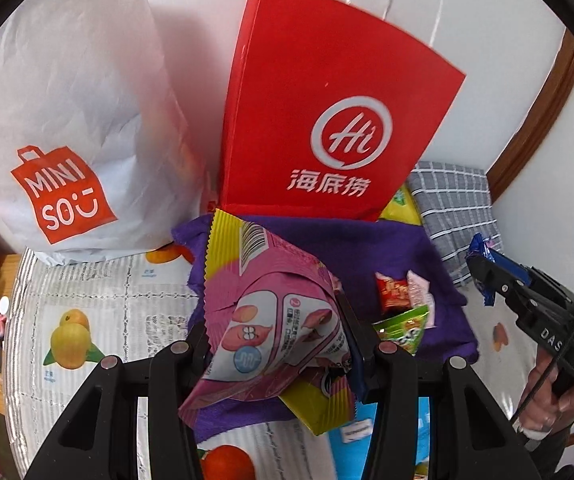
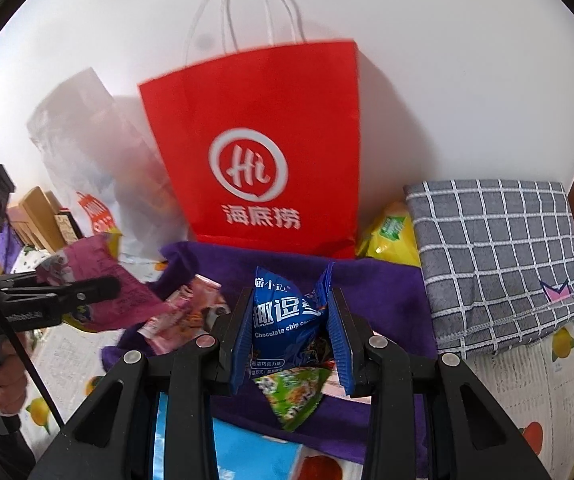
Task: Organize snacks
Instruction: 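Lower both packets onto the purple towel and open both tools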
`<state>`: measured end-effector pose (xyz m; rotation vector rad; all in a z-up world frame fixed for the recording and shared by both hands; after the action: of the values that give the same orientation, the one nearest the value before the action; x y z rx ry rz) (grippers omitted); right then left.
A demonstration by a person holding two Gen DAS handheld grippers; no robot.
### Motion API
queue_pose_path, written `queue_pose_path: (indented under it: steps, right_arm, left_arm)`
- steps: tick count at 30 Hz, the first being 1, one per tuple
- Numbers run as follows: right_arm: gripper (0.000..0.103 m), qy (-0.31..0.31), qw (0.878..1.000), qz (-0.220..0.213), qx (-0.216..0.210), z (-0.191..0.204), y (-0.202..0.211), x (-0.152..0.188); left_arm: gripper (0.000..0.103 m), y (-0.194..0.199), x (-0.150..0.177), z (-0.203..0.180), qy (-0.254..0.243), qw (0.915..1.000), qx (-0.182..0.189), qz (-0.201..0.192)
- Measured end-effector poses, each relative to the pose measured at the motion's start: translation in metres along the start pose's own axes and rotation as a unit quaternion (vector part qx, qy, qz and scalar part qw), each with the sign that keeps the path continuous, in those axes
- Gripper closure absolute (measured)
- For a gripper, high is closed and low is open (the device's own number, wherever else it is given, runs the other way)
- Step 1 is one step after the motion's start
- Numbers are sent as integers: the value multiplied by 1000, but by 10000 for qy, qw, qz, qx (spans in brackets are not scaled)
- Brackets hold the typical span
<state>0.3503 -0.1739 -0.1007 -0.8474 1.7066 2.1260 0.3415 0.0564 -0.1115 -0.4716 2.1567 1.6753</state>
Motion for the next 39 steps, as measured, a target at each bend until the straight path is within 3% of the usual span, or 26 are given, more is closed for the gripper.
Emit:
queue_pose_path:
  steps: [7, 14, 24, 39]
  right_arm:
    - [67, -68, 9990, 419, 102, -16, -31, 6]
    - [67, -191, 9970, 753, 46, -25, -53, 13]
    - [67, -201, 9950, 979, 36, -27, -67, 17]
    - [61, -231, 9921, 1234, 21, -29, -81, 21]
  left_arm:
    - [57, -30, 3, 3, -54, 9995, -101, 286]
    - [57, -47, 1, 1, -121, 9990, 56, 423]
    - [57, -64, -1, -18, -236, 9976, 315, 572]
    - [56, -73, 0, -23, -244, 9969, 291, 692]
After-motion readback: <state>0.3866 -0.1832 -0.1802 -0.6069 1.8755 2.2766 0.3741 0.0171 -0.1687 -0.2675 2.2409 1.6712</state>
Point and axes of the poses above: each gripper's, at about its wrist camera, not at the fingertips, and y roughly against the way its jaws point, z to its left, x to its underside, the point moved 2 cm from there along -y, roughly the way its jaws point, and after that the axes turned 6 degrees about z, right-handed, at the moved point
